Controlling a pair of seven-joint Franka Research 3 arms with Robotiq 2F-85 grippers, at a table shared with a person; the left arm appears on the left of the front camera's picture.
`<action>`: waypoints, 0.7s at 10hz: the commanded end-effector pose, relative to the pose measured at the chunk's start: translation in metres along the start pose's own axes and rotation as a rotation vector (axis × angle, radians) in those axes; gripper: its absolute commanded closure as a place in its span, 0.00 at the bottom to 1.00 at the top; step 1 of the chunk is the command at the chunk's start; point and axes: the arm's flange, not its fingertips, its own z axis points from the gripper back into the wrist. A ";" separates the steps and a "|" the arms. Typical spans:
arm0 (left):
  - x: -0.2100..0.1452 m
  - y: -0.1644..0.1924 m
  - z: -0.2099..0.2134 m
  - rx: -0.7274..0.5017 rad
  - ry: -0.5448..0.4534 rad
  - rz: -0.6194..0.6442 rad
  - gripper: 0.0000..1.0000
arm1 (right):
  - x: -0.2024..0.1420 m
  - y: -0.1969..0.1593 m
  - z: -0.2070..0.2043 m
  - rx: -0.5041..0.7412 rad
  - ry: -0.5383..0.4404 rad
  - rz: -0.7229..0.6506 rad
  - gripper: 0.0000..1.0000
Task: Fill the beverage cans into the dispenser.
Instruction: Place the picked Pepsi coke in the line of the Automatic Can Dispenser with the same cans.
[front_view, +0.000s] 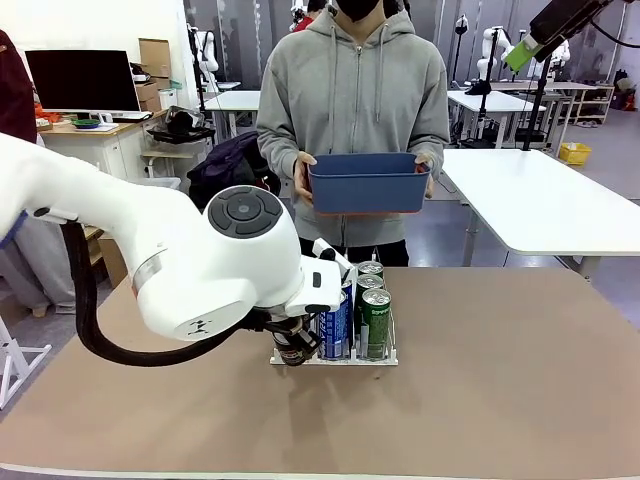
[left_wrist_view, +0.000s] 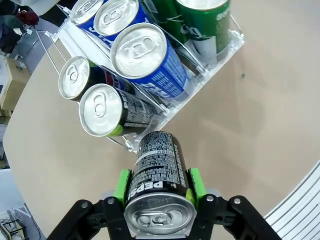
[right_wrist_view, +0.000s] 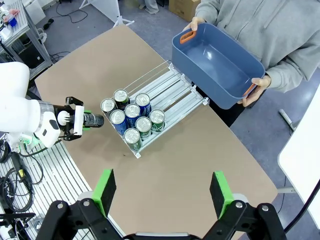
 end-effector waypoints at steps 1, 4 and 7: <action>0.020 -0.002 -0.018 0.061 -0.039 0.044 0.43 | -0.001 0.000 0.000 0.002 -0.001 0.000 0.00; 0.031 0.009 -0.026 0.095 -0.054 0.068 0.43 | -0.001 0.000 0.000 0.002 -0.001 0.000 0.00; 0.044 0.019 -0.041 0.138 -0.073 0.110 0.43 | -0.001 0.000 0.000 0.002 -0.001 0.000 0.00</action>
